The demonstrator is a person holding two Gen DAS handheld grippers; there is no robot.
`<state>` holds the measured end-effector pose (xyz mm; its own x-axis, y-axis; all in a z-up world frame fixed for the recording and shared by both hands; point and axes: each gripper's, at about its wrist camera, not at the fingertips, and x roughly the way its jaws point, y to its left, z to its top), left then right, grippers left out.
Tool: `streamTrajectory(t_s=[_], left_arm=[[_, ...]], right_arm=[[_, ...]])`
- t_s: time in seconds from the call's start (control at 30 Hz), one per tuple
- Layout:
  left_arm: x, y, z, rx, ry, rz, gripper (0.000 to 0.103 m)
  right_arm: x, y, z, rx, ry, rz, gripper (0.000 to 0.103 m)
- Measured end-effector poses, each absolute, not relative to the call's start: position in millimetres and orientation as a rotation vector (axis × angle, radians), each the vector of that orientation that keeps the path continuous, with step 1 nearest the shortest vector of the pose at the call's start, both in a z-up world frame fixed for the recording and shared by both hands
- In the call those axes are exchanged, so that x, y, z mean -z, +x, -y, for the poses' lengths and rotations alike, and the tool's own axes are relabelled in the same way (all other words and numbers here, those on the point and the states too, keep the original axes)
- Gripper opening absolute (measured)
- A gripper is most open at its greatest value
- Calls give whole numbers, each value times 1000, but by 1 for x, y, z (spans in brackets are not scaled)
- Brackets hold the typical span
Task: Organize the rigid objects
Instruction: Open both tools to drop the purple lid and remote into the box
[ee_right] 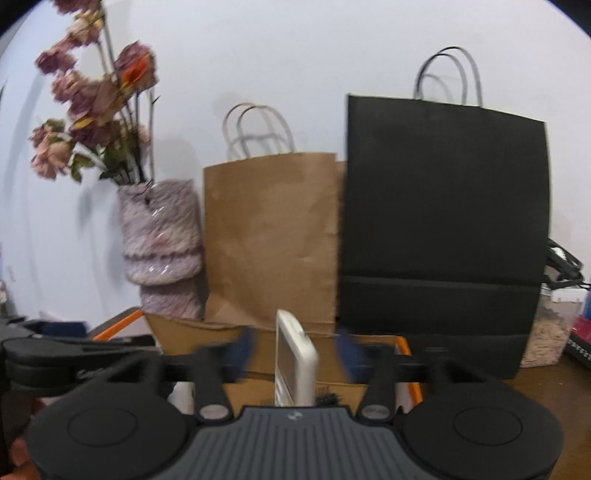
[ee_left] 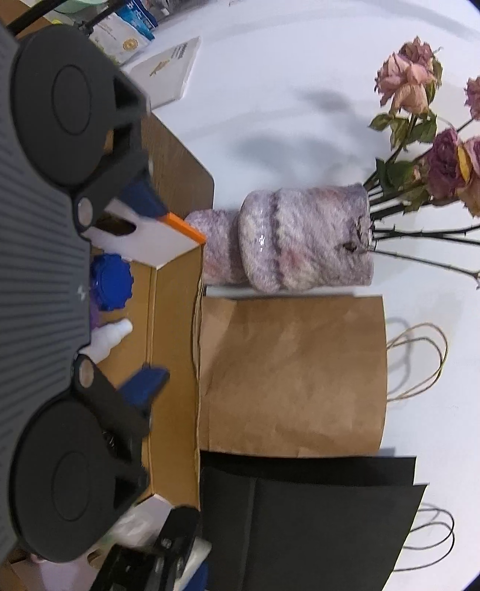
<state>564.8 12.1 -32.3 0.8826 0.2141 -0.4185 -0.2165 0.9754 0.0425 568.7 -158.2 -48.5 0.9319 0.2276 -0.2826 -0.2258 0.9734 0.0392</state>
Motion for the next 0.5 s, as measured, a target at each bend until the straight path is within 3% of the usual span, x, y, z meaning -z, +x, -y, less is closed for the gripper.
streamTrajectory(t_s=[0.13, 0.2, 0.27, 0.5], left_arm=[[32, 565, -13, -240, -4, -430, 103], [32, 565, -13, -242, -2, -434, 103], [32, 565, -13, -245, 3, -434, 103], [30, 562, -13, -245, 4, -424, 103]], right_arm=[[46, 567, 163, -219, 13, -275, 86], [46, 566, 163, -216, 9, -272, 99], [46, 566, 162, -209, -3, -269, 103], [48, 568, 163, -198, -4, -284, 103]])
